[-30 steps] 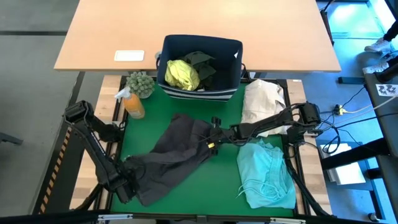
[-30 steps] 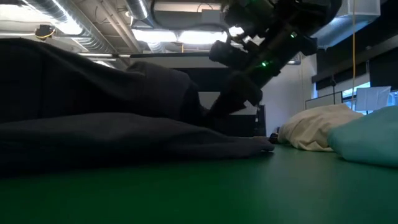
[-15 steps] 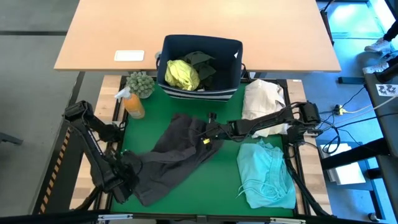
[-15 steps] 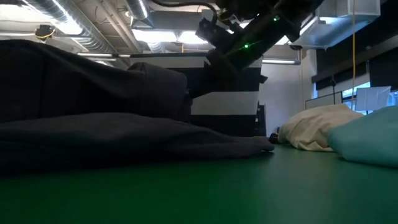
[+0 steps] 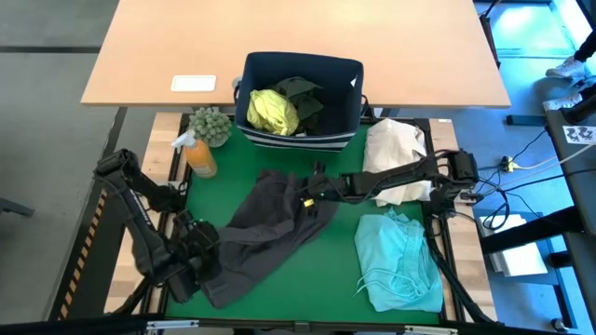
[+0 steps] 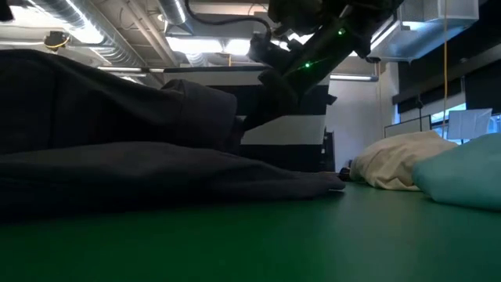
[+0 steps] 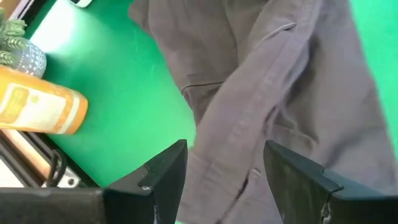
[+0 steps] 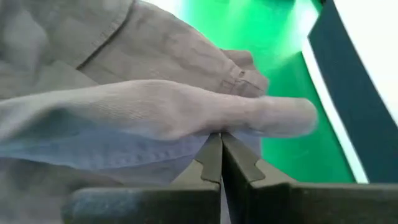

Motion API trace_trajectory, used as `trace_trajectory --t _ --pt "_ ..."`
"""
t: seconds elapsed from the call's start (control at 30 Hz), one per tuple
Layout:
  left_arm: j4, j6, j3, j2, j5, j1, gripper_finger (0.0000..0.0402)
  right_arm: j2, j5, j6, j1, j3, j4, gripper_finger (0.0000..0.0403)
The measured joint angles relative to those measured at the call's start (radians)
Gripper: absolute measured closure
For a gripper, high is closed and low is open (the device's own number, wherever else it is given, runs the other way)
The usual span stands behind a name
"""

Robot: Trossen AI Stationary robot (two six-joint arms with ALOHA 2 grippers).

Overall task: Fold laundry
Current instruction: Fold the black shorts

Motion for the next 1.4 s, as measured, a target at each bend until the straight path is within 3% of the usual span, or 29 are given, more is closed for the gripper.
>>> trace_trajectory --t 0.27,0.53,0.7,1.03,1.4 --pt "0.049 0.313 -0.002 -0.033 0.030 0.159 0.0196 0.000 -0.031 0.001 0.000 0.000 0.003 0.0402" --pt "0.146 0.674 -0.002 -0.078 0.274 0.363 0.0192 0.000 -0.054 0.001 0.000 0.000 0.005 0.0402" --pt "0.154 0.829 -0.002 -0.114 0.359 0.481 0.0184 0.000 -0.078 0.001 0.000 0.000 0.005 0.0402" --pt "0.238 0.948 -0.129 -0.170 0.628 0.640 0.0182 0.000 -0.108 0.001 0.000 0.000 0.001 0.0402" --pt "0.353 0.974 -0.254 -0.170 0.768 0.680 0.0182 0.000 -0.111 0.001 0.000 0.000 0.001 0.0402"
